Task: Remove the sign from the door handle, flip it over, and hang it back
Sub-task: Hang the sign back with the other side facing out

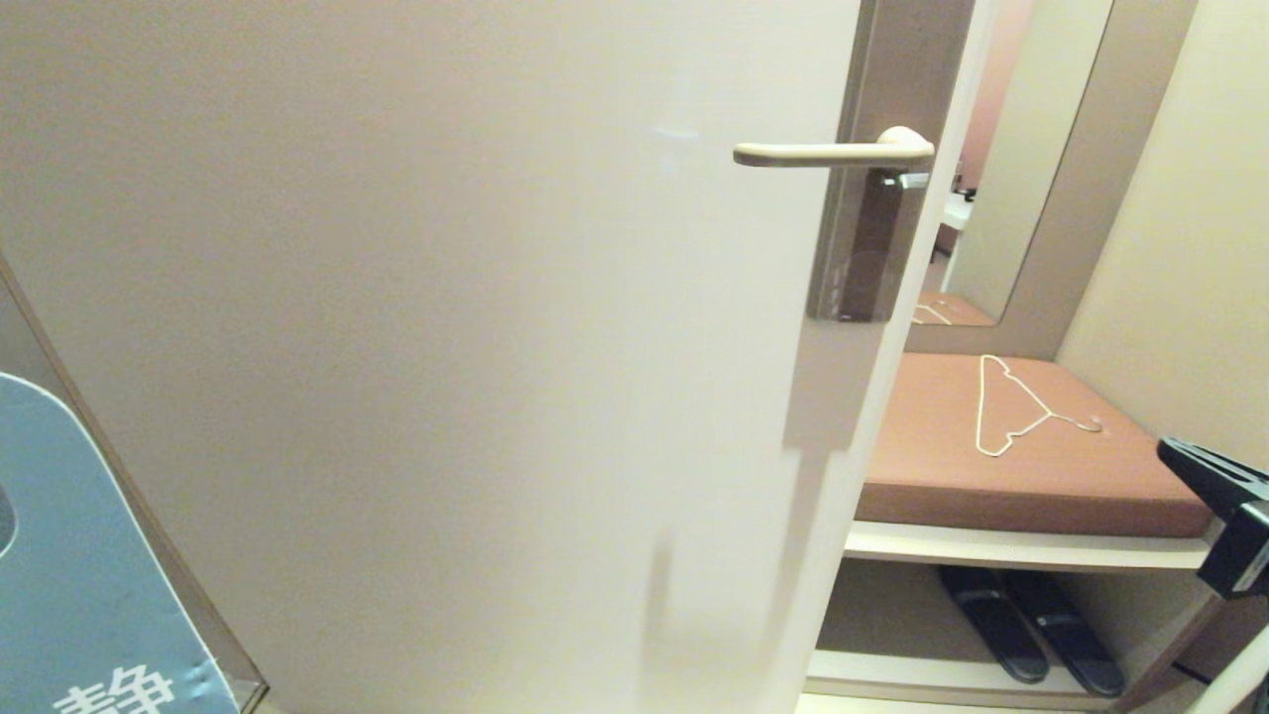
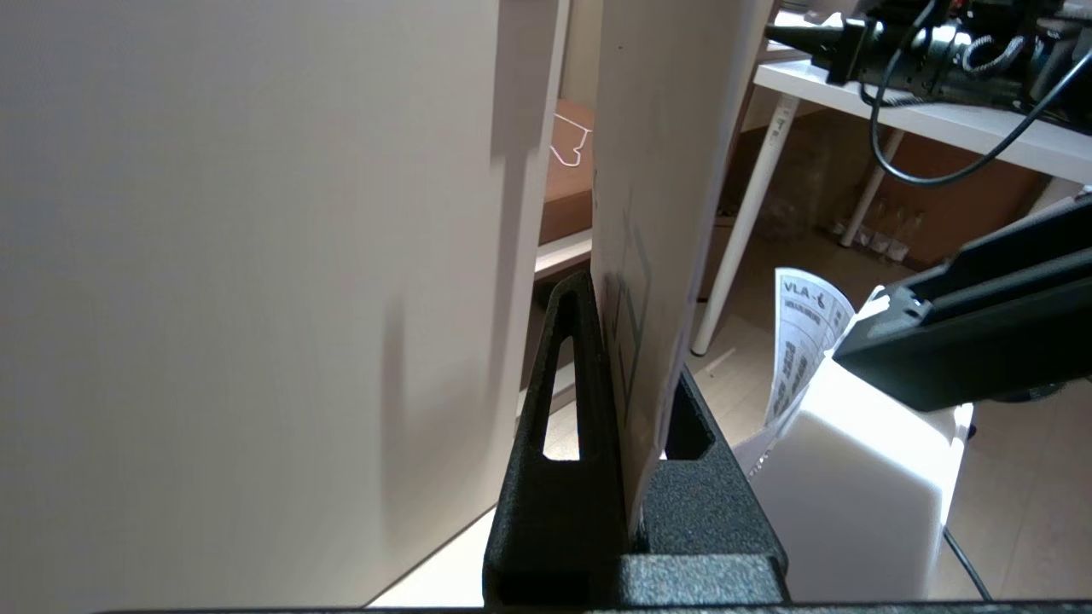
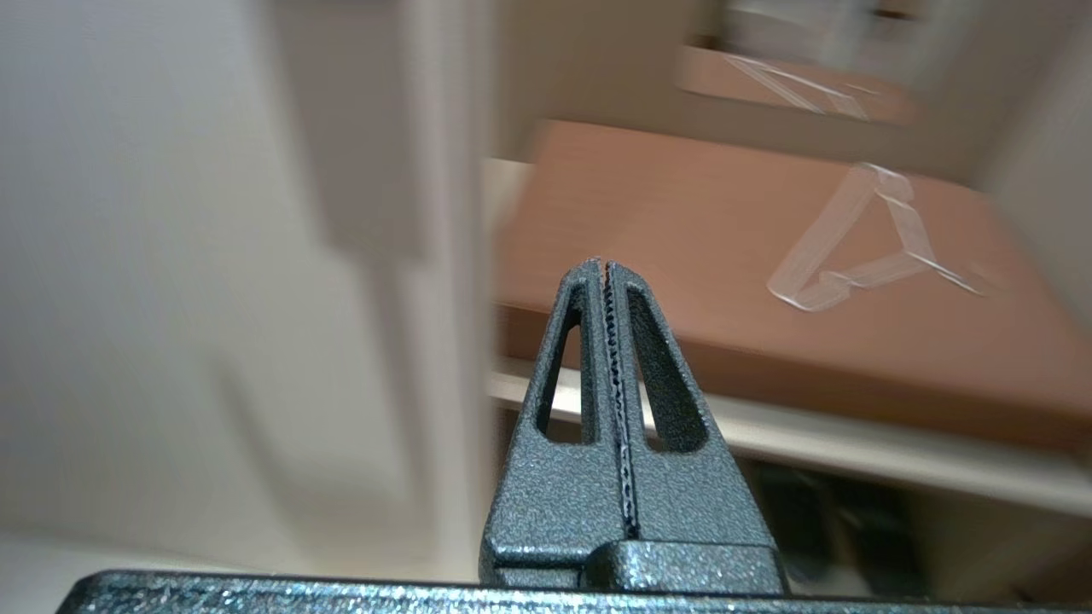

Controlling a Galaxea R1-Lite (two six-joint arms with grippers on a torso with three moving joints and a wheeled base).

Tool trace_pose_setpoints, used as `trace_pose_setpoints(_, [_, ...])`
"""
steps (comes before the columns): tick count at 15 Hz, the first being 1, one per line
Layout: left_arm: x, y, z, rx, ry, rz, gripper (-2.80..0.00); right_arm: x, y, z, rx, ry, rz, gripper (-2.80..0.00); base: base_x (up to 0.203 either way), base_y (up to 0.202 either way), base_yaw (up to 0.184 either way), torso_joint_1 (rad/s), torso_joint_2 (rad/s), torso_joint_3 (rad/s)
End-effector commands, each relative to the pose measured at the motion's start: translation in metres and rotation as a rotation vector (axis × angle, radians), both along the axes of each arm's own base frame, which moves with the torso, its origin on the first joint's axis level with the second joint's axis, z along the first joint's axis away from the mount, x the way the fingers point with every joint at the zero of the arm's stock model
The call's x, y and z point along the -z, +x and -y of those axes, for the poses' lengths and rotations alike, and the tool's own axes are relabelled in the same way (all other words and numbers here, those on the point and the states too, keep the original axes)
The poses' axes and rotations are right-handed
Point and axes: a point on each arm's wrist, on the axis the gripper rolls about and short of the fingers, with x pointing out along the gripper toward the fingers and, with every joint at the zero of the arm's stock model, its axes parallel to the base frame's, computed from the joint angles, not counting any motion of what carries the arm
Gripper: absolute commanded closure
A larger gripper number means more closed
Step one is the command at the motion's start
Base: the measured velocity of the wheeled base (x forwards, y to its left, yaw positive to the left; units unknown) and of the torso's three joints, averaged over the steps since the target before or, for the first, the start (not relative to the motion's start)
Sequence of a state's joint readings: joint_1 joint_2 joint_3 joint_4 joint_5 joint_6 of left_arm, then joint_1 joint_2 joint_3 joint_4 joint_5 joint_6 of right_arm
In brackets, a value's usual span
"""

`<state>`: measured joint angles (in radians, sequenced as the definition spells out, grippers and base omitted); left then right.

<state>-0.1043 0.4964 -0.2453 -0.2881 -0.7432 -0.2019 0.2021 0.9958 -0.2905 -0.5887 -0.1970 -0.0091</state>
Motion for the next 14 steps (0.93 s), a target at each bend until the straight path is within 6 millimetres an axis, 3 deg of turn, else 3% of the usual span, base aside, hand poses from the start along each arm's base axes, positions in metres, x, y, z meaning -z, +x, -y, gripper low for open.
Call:
trace_pose_setpoints(1, [0.0, -0.005, 0.0, 0.004, -0.004, 0.024, 0.0, 0.011, -0.024, 0.015, 0.11, -0.002, 0.036, 0.0, 0.0, 0.0, 0.0, 0.0, 0.0, 0.0])
trace_pose_setpoints(4, [0.0, -0.007, -0.001, 0.003, -0.005, 0.034, 0.0, 0.034, -0.052, 0.022, 0.169, -0.016, 0.048, 0.0, 0.0, 0.0, 0.0, 0.0, 0.0, 0.0])
trace_pose_setpoints(10, [0.004, -0.014, -0.002, -0.015, -0.007, 0.041, 0.0, 0.066, -0.102, 0.021, 0.034, -0.011, 0.104, 0.0, 0.0, 0.0, 0.0, 0.0, 0.0, 0.0])
trace_pose_setpoints(14, [0.004, -0.016, -0.002, -0.022, -0.008, 0.048, 0.0, 0.1, -0.139, 0.02, -0.004, -0.011, 0.109, 0.0, 0.0, 0.0, 0.0, 0.0, 0.0, 0.0])
